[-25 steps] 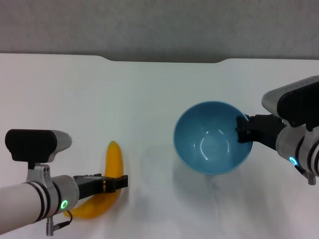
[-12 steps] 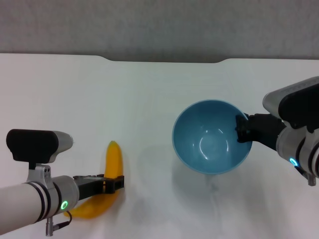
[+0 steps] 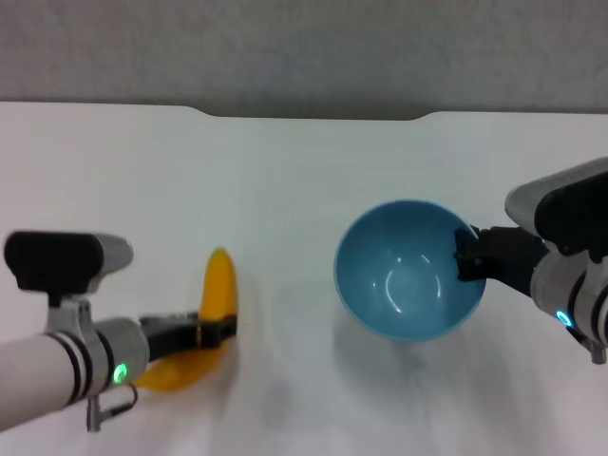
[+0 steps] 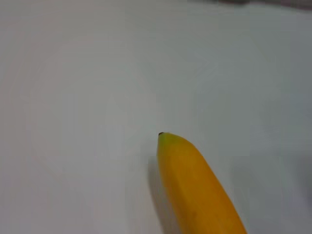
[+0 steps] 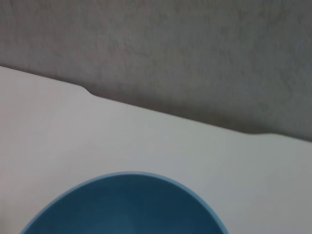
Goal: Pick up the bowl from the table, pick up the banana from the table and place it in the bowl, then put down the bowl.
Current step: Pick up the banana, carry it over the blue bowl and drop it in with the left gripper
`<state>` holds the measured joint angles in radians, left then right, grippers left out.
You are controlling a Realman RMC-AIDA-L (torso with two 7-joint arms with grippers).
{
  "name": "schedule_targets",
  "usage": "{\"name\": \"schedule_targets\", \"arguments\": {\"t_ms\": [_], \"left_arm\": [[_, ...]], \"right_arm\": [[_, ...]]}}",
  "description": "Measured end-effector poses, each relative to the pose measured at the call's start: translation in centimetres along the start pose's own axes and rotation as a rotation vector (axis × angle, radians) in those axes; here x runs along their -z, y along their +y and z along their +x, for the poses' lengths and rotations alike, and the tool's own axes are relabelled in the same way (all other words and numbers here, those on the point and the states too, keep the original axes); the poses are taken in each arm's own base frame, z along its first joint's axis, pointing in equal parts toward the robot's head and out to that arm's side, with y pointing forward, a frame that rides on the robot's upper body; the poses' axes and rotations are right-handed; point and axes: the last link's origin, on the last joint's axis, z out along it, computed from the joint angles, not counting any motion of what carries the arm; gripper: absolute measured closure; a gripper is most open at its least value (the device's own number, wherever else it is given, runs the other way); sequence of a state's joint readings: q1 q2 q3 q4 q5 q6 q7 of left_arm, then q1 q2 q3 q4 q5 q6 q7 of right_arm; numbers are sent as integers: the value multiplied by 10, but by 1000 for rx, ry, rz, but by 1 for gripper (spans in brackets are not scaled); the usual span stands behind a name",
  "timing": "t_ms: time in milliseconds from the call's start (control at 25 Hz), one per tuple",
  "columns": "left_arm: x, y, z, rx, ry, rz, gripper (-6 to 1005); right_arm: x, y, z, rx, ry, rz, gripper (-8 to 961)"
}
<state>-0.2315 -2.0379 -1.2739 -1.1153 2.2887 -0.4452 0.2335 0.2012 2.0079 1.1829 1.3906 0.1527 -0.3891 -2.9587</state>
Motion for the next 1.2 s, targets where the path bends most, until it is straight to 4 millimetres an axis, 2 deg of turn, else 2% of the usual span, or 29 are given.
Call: {"name": "schedule_targets", "arguments": {"t_ms": [80, 160, 240, 440, 640, 760, 1000, 1200], "left_arm": [[11, 3, 14, 3, 62, -13, 484], [31, 9, 32, -10, 155, -31, 482], [38, 12, 36, -17, 182, -39, 478], [57, 35, 56, -37, 284, -142, 467], [63, 67, 67, -78, 341, -292, 456], [63, 81, 67, -106, 357, -354, 450], [58, 97, 65, -132, 363, -445, 437], [51, 98, 63, -104, 342, -496, 426]], "right_arm": [[0, -1, 4, -7, 9, 2, 910], [-1, 1, 6, -11, 16, -4, 910], [-2, 5, 8, -15, 19, -15, 910], [-2, 16, 11, -31, -14, -49, 910], [-3, 31, 11, -32, -42, -98, 910], [-4, 38, 8, -46, -60, -122, 910], [-7, 54, 2, -63, -84, -177, 910], [-8, 66, 1, -57, -88, -213, 910]]}}
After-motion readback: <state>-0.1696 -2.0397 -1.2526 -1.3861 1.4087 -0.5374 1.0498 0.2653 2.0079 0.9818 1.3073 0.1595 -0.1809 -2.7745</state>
